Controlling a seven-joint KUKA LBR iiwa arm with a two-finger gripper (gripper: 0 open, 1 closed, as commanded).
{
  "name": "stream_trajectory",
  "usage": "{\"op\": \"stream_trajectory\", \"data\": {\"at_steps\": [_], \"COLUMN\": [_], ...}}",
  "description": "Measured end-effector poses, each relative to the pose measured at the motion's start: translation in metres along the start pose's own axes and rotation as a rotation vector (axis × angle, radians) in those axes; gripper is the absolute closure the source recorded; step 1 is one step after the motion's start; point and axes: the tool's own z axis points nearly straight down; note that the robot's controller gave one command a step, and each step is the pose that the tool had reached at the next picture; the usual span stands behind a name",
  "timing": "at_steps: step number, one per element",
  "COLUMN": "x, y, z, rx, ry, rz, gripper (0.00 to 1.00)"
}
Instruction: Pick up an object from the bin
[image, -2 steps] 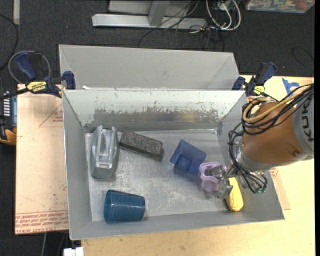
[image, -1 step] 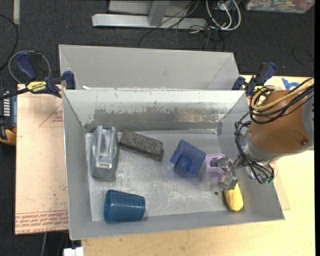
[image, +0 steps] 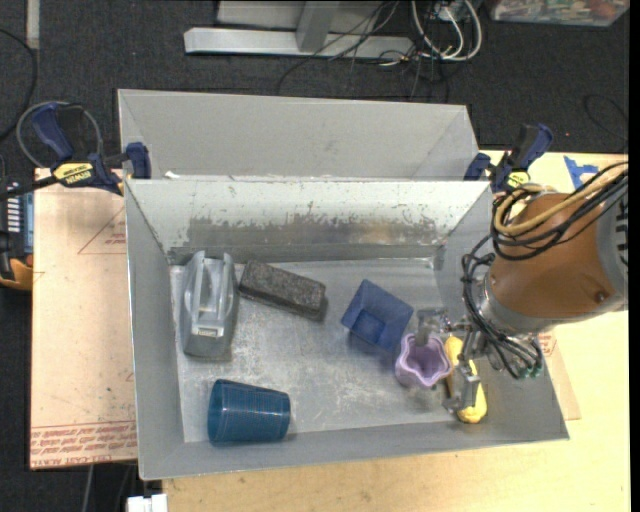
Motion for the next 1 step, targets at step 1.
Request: {"op": "stream_trajectory", "data": {"at_steps": [1], "x": [0.0], "y": [0.0001], "z": [0.0], "rx": [0.0], "ry": [0.0], "rz": [0.0], "gripper": [0.0]}}
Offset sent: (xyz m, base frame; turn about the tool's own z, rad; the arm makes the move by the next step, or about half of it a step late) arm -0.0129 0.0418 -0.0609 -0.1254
